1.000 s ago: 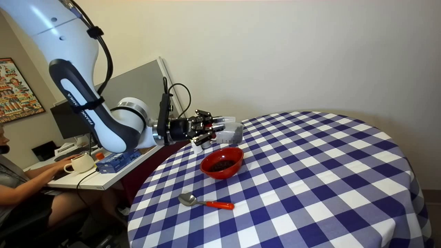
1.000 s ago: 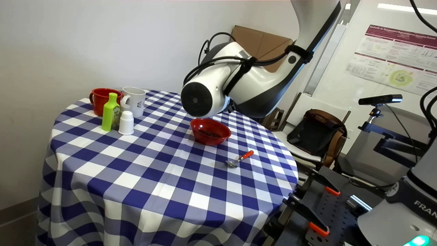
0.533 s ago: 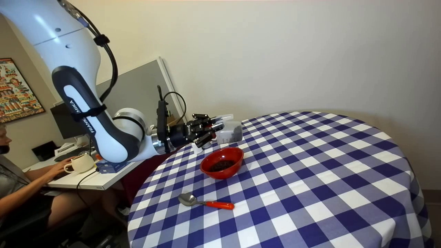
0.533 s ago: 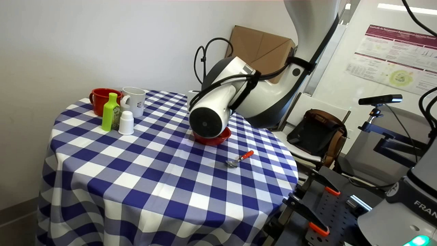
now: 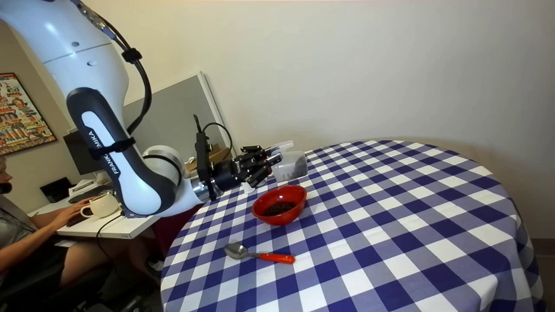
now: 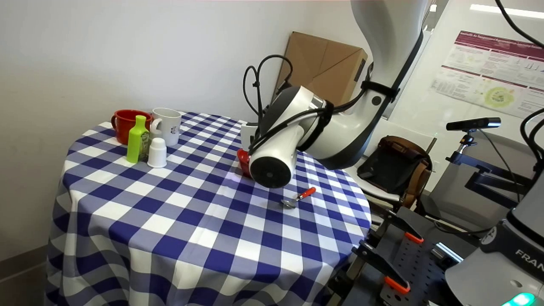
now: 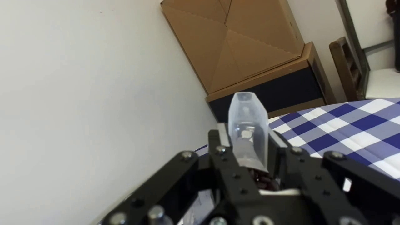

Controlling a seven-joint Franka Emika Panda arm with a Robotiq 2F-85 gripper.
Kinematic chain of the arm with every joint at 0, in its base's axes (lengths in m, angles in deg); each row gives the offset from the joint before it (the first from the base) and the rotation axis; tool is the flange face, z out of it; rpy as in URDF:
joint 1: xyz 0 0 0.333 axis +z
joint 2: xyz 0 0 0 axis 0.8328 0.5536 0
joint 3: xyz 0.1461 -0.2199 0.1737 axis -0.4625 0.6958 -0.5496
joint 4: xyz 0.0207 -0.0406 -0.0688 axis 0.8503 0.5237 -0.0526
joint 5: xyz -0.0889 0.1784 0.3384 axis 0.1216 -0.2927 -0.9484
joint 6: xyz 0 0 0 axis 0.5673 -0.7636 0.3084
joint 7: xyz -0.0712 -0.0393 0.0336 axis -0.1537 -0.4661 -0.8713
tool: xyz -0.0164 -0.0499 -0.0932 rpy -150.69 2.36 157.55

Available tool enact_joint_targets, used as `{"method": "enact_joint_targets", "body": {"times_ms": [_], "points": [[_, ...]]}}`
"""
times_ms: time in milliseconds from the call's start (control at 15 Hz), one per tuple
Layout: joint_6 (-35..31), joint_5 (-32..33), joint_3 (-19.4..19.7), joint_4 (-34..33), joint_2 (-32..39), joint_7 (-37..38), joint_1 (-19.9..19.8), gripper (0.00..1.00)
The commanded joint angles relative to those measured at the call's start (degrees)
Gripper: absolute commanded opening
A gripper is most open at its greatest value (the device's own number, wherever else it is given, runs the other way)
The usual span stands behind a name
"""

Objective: Pour some of the things in the jug into the bowl

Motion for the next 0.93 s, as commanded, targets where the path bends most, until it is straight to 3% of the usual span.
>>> {"method": "enact_joint_targets", "body": {"times_ms": [0,867], "points": [[3.0,3.7,-0.1,2.5,0.2,0.4,-0.5,0.09],[9.1,13.9,0.2,6.2,0.9,0.9,-1.5,0.09]]}}
